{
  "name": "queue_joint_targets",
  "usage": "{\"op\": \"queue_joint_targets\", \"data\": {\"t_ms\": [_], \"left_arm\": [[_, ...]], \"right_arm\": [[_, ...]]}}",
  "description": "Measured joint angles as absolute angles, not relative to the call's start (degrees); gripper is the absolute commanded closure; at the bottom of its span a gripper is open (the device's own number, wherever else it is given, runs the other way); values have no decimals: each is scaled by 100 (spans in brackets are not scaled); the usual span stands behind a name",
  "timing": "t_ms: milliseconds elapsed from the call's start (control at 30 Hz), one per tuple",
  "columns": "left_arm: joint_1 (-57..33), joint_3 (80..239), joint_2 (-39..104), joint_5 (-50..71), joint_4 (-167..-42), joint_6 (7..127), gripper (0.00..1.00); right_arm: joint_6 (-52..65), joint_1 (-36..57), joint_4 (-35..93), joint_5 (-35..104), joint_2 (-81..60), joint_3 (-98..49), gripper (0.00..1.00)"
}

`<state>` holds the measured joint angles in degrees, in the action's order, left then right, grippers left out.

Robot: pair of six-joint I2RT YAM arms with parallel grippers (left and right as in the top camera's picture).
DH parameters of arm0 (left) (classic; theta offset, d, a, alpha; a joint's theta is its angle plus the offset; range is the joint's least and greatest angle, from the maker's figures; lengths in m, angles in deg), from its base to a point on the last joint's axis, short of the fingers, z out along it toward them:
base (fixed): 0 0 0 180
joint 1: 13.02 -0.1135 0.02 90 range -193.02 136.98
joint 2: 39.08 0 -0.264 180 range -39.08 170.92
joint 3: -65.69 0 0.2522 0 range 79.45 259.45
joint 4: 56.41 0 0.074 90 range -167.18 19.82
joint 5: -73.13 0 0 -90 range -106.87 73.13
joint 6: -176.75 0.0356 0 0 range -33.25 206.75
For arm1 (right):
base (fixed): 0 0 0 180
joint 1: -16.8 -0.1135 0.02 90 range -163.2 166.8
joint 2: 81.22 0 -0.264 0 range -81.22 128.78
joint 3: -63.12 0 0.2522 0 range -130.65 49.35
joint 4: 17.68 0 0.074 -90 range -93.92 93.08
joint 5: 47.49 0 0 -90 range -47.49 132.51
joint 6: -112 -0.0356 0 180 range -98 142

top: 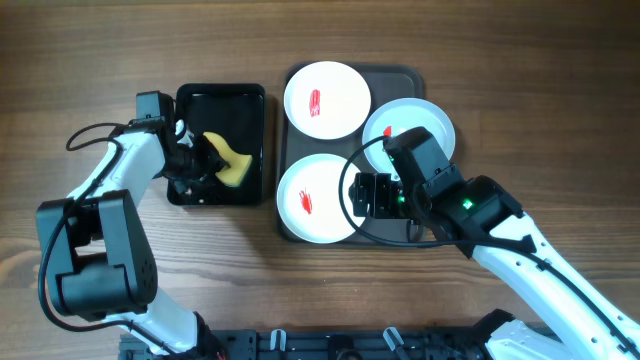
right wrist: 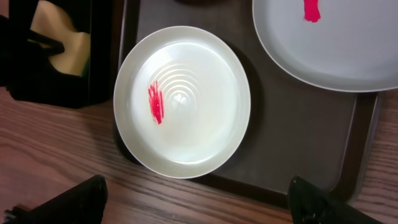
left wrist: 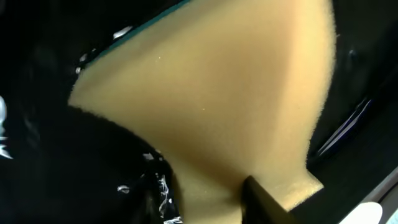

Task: Clean dirty plates on tray and stack at the side
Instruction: 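Lower the left gripper onto the yellow sponge and grasp it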

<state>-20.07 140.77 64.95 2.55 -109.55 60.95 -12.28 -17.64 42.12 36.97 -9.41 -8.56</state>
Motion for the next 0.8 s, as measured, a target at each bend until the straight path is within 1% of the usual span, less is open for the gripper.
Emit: {"op": "queue_joint_targets", "data": {"t_ms": [33,100,400,633,733,800], "left_arm": [[-2005,14077,6495,235,-10951,6125,80],[-2005,14077,6495,187,-10938,6138,96],[-2005,14080,6495,41,-11040,6206,96],[-2005,14604,6420,-261,-12304,6208,96],[-2003,15076,6355,-591,-12931,6208,96],[-1977,15290,6296,-846,-13119,6208,96]], "right_arm": [[-1228,-1764,4214,3697,-941,-856,7],[-1228,-1764,4216,3697,-941,-856,7],[-1228,-1764,4238,3697,-941,-856,7],[-1228,-1764,4288,3697,-941,-856,6],[-1228,-1764,4288,3697,-941,-856,6],[-1228,-1764,4295,3697,-941,-856,6]]}}
